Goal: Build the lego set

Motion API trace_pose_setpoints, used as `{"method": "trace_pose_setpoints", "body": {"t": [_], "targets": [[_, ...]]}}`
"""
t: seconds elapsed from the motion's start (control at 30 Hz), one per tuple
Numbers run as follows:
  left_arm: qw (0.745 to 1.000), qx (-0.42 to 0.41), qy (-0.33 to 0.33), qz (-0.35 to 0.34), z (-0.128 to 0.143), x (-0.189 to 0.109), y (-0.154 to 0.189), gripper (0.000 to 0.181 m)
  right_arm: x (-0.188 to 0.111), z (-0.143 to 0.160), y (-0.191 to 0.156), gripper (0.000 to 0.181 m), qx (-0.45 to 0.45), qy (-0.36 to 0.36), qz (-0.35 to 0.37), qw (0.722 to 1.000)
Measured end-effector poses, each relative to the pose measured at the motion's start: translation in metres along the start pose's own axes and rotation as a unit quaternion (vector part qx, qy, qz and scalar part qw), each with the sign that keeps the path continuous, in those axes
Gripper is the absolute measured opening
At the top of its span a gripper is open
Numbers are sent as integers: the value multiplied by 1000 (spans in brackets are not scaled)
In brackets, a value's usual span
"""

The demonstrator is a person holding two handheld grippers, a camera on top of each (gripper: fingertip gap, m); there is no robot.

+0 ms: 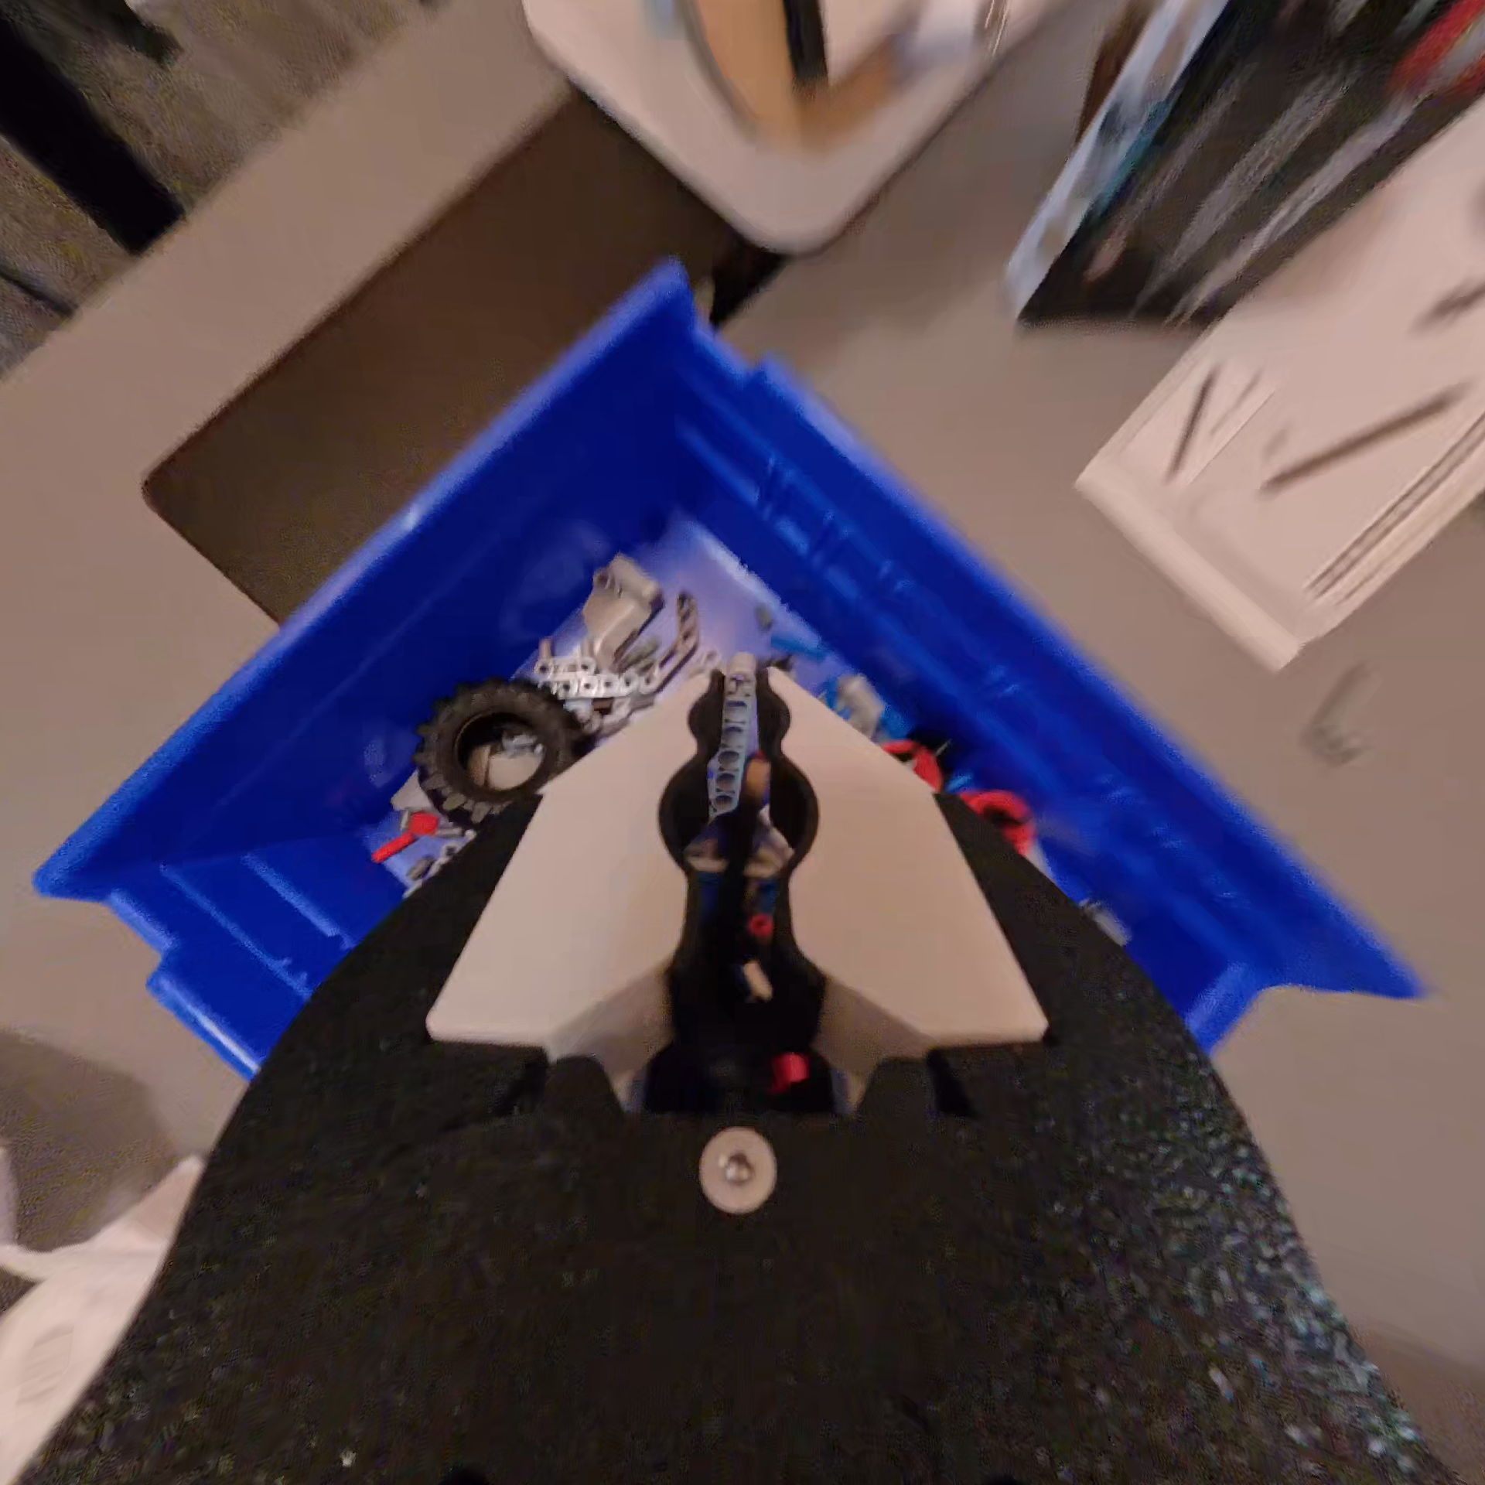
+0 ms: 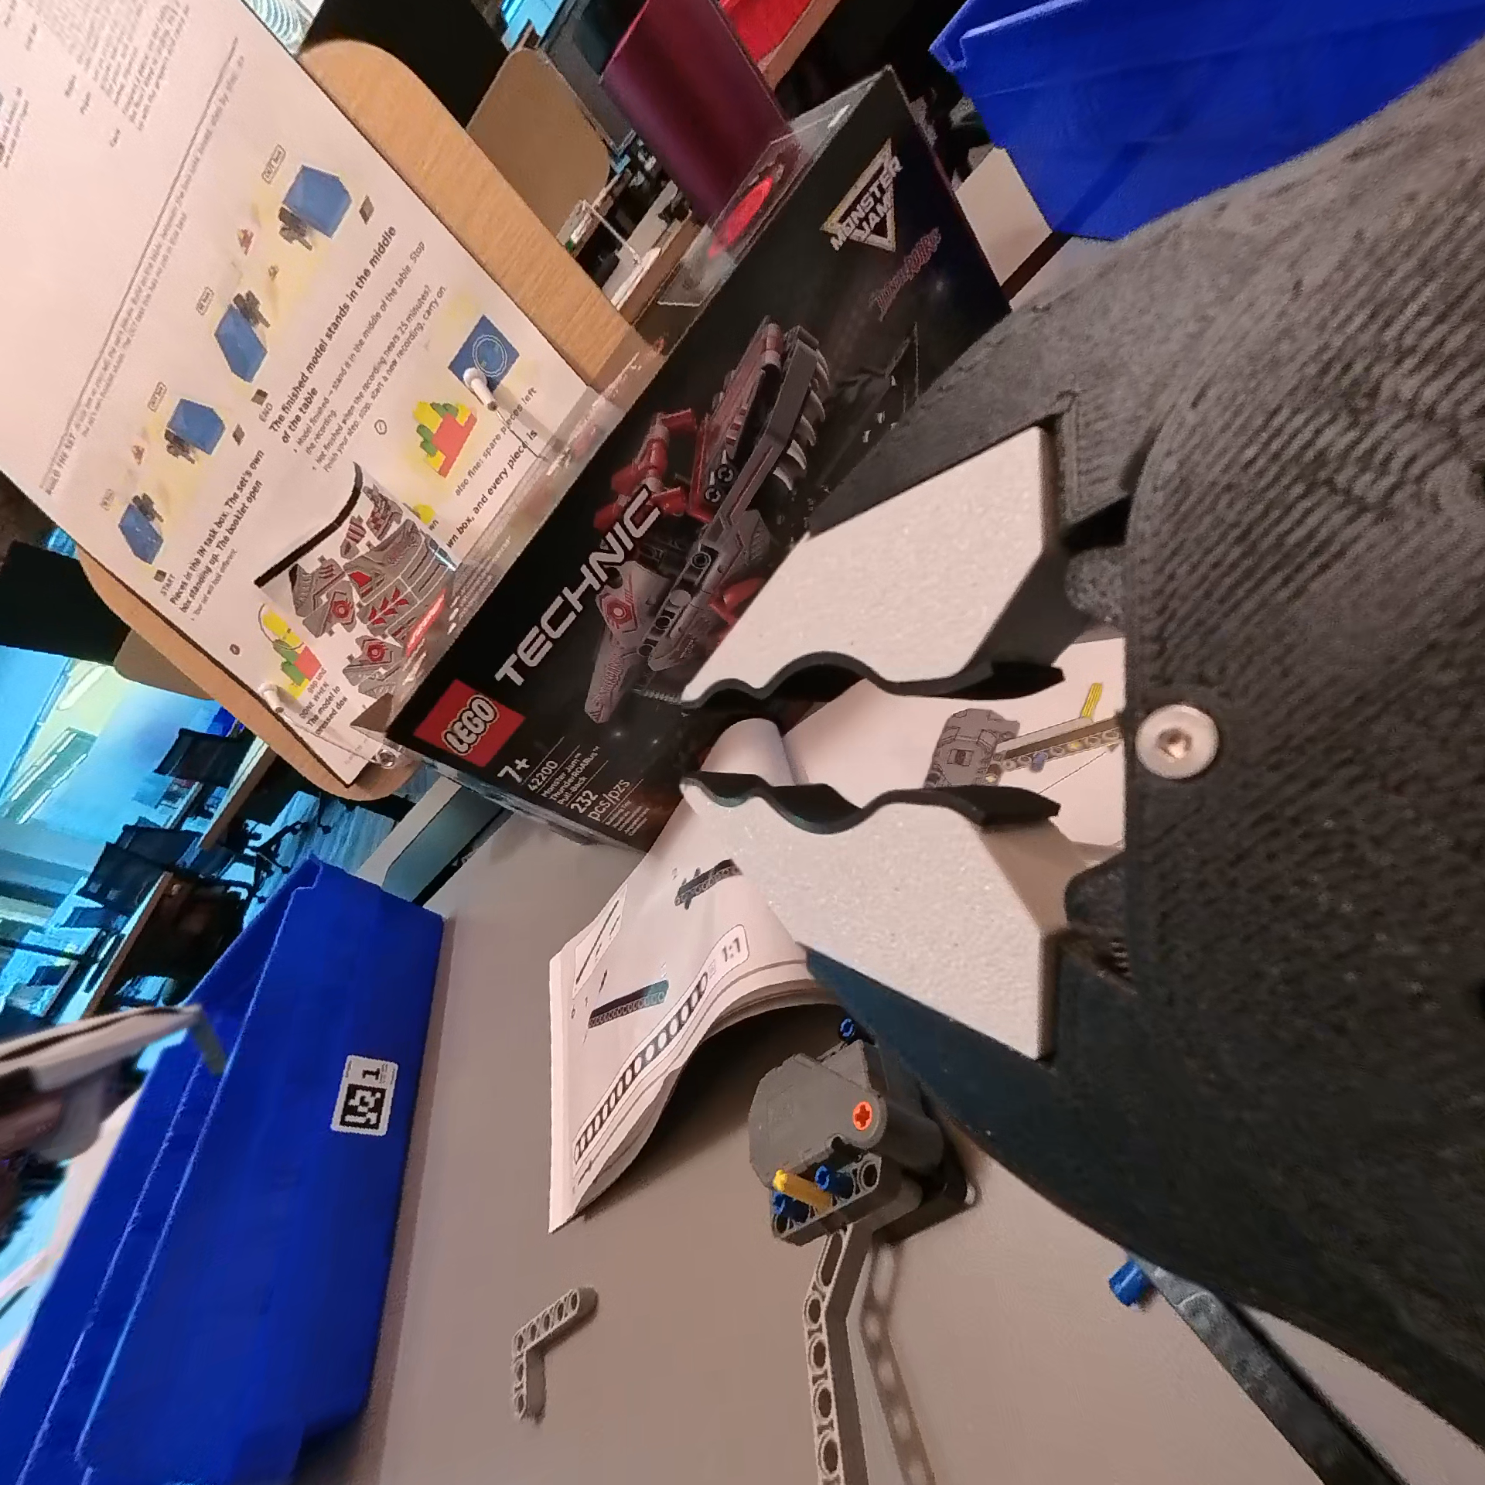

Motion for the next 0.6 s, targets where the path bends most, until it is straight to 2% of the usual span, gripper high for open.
{"method": "trace_pose_setpoints", "body": {"t": [0.07,0.1,0.17,0.27,0.33,0.4,0.5,0.6], "targets": [[993,-31,87,80,-16,-27,23,5,0,-3,-1,12,2,6,-1,1000],[980,-35,145,135,-24,-41,39,4,-1,-5,-1,12,3,12,-3,1000],[931,-25,248,265,-34,-70,75,5,-1,-12,-3,13,11,27,-9,1000],[841,42,346,414,-28,-100,131,4,-2,-28,-13,17,35,69,-41,996],[784,78,383,482,-20,-108,165,4,-3,-42,-25,21,62,102,-92,989],[741,106,404,526,-15,-108,194,4,-6,-58,-38,29,100,141,-158,972],[692,124,420,574,-16,-101,230,4,-14,-82,-56,32,166,200,-250,933],[666,137,426,597,-23,-89,263,5,-19,-99,-71,34,188,231,-301,906]]}}
Point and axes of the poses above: each gripper's, where its closed fingertips meet, x out along the fingers, z out of its underside, y = z × x across the jaws, the point moved 6 cm from there along -x, back along the fingers, and after that the axes turned 1 degree about y, right-handed, at the moved point
